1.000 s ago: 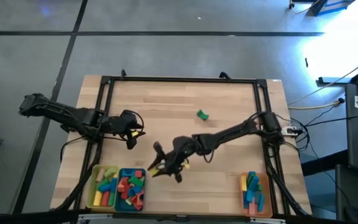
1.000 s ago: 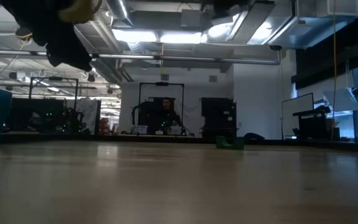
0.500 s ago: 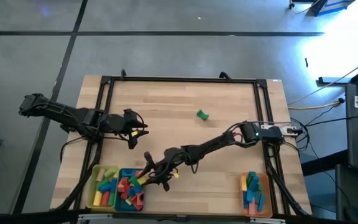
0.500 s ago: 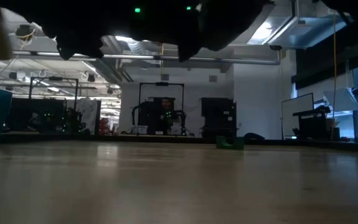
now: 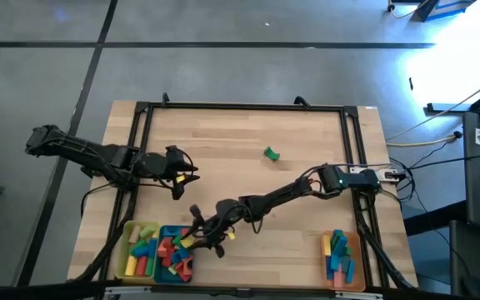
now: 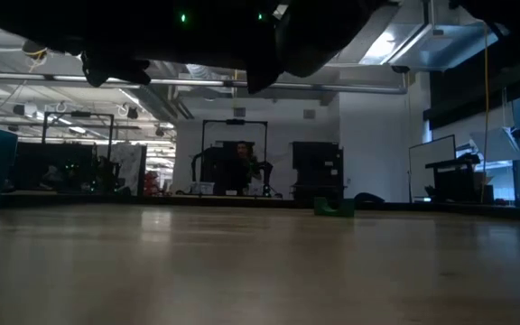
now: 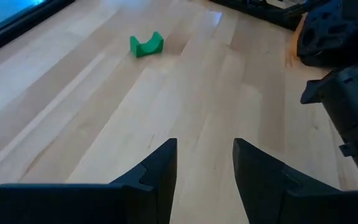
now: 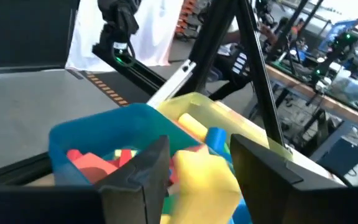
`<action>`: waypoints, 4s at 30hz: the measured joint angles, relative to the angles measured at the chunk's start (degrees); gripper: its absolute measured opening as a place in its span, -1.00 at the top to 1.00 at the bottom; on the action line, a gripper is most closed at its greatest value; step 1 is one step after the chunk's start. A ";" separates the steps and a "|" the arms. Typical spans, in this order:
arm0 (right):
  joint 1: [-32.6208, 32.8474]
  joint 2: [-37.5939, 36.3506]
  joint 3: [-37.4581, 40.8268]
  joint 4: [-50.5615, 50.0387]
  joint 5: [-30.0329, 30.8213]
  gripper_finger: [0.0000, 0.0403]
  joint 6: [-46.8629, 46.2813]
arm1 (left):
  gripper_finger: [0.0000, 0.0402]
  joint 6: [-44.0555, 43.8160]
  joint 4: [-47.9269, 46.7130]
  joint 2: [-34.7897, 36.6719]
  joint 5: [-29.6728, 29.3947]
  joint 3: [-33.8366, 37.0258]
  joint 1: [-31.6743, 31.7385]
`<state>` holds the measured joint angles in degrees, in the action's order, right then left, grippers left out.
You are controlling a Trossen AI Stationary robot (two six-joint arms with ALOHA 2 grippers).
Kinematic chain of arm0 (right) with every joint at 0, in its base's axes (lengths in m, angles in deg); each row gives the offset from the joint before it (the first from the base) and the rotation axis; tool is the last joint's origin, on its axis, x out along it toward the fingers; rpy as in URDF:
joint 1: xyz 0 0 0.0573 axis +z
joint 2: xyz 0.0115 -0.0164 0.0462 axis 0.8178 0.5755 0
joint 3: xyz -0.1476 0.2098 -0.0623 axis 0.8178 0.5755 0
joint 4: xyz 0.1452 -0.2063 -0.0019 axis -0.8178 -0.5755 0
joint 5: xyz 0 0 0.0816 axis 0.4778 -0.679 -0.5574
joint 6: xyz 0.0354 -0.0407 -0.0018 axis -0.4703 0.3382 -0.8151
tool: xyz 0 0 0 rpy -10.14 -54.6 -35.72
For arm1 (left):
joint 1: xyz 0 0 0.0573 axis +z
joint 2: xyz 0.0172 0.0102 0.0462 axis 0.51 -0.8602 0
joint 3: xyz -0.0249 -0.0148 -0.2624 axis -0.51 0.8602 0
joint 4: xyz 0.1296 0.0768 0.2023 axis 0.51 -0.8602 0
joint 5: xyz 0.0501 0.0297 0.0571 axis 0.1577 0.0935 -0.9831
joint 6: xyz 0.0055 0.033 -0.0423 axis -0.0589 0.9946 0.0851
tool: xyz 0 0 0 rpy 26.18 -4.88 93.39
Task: Sort blocks by size
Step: Put the yellow arch block into the blue bin, then put the green arch block into the blue bin
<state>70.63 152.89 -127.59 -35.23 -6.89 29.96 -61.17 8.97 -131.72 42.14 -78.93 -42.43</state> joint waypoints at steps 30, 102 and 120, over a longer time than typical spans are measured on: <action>-5.37 -30.17 0.04 -69.11 22.48 0.12 -5.93 | 0.33 15.60 13.84 21.34 -6.62 12.36 -15.17; -32.74 -25.66 0.02 -97.21 22.12 -0.04 -40.76 | 0.33 19.61 24.03 47.60 -14.99 34.25 -4.72; -33.49 -16.07 0.07 -98.55 25.53 -0.38 -38.80 | 0.33 19.59 24.03 47.60 -14.99 34.25 -4.72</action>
<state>37.15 136.82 -127.52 -133.77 18.64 -8.84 -41.58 33.00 -84.12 27.15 -44.68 -47.15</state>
